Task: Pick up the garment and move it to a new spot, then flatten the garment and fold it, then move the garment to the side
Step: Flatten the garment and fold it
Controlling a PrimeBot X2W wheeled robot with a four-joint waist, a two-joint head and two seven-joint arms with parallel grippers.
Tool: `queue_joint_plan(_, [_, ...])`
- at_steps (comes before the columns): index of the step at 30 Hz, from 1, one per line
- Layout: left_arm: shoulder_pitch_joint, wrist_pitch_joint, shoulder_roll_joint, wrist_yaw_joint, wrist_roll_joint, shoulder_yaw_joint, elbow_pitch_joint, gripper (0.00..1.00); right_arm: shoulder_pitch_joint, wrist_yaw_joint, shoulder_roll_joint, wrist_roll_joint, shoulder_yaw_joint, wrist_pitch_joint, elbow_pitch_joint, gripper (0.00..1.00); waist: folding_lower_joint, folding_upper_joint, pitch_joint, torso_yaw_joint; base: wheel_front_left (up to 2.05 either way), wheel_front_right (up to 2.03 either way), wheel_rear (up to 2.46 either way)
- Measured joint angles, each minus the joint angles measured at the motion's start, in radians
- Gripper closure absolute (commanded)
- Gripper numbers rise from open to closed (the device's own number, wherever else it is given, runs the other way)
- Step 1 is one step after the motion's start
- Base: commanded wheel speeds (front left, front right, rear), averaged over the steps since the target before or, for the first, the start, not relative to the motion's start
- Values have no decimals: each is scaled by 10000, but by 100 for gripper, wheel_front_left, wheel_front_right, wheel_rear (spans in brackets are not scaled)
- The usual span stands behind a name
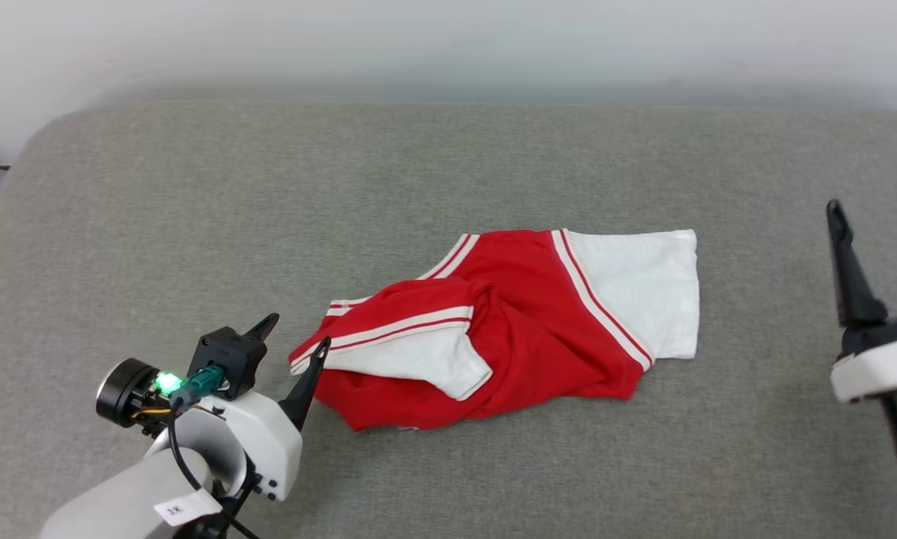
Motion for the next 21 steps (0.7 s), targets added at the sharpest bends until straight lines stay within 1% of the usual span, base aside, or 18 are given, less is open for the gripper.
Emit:
queue_joint_plan(4, [279,-577,-226,777,263,339,-458,0,-778,0,-830,382,433,855,88,0,0,1,-115,369,0,0,0])
queue_joint_plan(9, [700,-865,-589,1544,790,1039,-961,0,-1685,0,-2215,1078,1638,2537,290,0,0,0,-109,852,0,0,0])
queue_joint_plan(13, [1145,-880,-1078,2071,1668,2290,-1546,0,-2502,0,-3126,1962,2853,4395,679,0,0,0,40,1169,0,0,0])
queue_joint_plan(17, [1990,-901,-1701,2276,2612,3499,-1973,0,-3155,0,-3852,2915,3866,6226,982,0,0,1,307,1375,0,0,0])
queue_joint_plan(18, [2158,-901,-1873,2270,2844,3787,-2042,0,-3335,0,-4006,3080,4050,6650,1066,0,1,0,385,1420,0,0,0])
queue_joint_plan(21, [2615,-903,-2454,2065,3457,4550,-2201,0,-3755,0,-4345,3659,4544,7933,1421,0,0,0,636,1563,0,0,0])
